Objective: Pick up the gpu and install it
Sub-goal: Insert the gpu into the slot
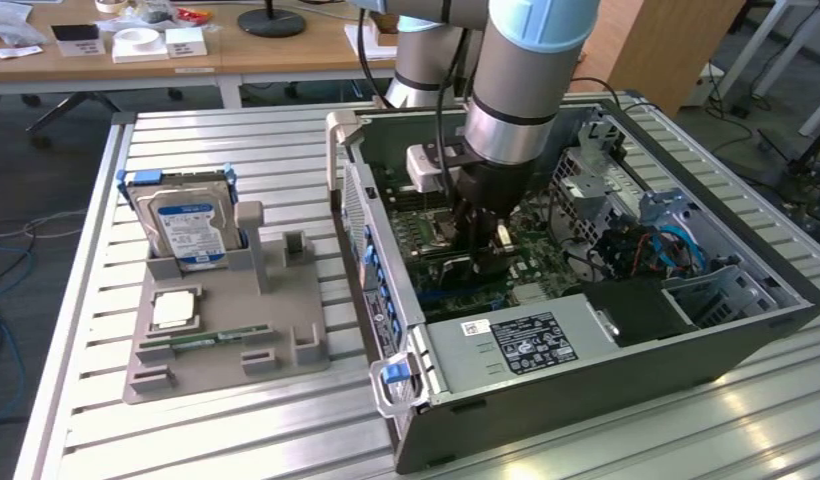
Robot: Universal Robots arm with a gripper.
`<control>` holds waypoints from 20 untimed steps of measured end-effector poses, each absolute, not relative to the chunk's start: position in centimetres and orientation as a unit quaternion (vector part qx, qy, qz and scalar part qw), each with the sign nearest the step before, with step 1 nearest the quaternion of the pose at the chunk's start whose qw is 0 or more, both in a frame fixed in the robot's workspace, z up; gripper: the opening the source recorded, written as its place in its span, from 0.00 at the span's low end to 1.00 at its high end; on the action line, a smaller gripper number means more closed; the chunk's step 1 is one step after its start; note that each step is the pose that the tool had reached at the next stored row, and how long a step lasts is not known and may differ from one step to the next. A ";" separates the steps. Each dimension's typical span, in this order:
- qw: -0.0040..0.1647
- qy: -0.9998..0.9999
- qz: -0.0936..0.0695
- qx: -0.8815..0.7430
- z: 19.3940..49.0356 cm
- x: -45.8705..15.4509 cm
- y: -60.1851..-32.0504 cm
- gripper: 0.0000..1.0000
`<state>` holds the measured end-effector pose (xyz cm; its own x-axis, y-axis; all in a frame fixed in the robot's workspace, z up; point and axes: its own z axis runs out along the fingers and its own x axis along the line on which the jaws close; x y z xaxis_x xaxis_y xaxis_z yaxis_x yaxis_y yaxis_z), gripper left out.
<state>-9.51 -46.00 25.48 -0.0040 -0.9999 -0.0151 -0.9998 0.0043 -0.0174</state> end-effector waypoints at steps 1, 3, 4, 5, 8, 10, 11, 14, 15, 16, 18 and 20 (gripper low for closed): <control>0.011 0.709 -0.001 -0.706 25.5 -9.5 -46.0 0.52; 0.011 0.709 0.000 -0.706 25.5 -9.5 -46.0 0.52; 0.009 0.709 0.001 -0.706 25.6 -9.5 -46.0 0.52; 0.008 0.709 0.002 -0.706 25.7 -9.4 -46.0 0.52; 0.004 0.709 0.006 -0.706 25.8 -9.3 -46.0 0.52; 0.004 0.709 0.006 -0.706 25.8 -9.3 -46.0 0.52; 0.004 0.709 0.006 -0.706 25.8 -9.3 -46.0 0.52; 0.004 0.709 0.006 -0.706 25.8 -9.3 -46.0 0.52; 0.004 0.709 0.006 -0.706 25.8 -9.3 -46.0 0.52; 0.004 0.709 0.006 -0.706 25.8 -9.3 -46.0 0.52; 0.004 0.709 0.006 -0.706 25.8 -9.3 -46.0 0.52; 0.004 0.709 0.006 -0.706 25.8 -9.3 -46.0 0.44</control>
